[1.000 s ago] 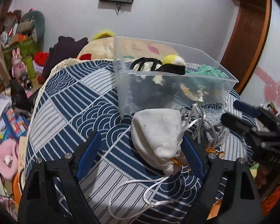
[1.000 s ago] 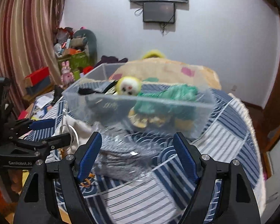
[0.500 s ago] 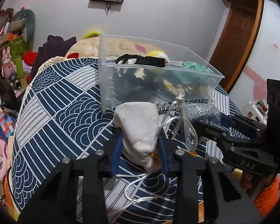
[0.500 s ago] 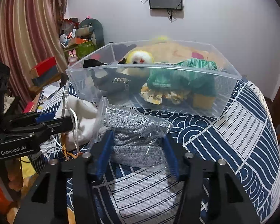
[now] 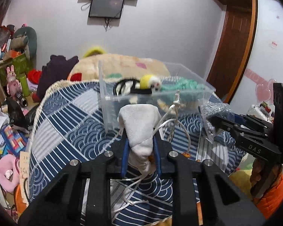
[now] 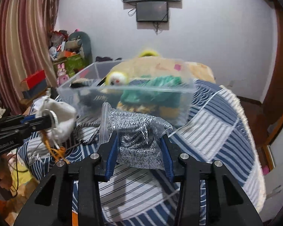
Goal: Organize soft objects
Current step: 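Place the silver mesh bag and white pouch into the clear box, opening both tools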
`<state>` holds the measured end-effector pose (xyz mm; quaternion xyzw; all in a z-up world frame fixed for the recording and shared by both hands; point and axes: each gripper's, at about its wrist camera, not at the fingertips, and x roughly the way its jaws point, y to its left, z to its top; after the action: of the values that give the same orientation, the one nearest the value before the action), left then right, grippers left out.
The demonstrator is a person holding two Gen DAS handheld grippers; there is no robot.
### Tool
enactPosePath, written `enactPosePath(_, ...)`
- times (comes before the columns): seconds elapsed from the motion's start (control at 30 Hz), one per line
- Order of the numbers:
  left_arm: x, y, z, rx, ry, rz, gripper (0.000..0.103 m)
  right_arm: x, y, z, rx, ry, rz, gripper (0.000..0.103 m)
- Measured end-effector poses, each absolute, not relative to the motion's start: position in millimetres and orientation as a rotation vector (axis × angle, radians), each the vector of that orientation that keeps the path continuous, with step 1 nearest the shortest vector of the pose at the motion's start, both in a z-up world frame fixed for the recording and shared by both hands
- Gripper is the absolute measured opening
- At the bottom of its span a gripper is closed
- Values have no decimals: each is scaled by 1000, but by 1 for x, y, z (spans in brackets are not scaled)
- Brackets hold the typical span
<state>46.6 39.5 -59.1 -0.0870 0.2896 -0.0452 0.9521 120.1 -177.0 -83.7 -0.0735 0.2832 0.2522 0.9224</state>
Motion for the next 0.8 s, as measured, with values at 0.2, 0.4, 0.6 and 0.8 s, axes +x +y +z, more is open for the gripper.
enactPosePath(0.2,47,51,-30,-191,517,-71,23,122,-192,-60,-127,522,465,39)
enactPosePath(0.4,56,61,-4,-189,458,-41,23,125,-190,-38,-126,459,446,39)
enactPosePath(0.6,68,60,19,-182,392,-24,23,136,-178,-17,-146,394,425,39)
enactPosePath(0.8,90,54,24,-169,360,-6,23,153,-155,-13,-155,382,445,39)
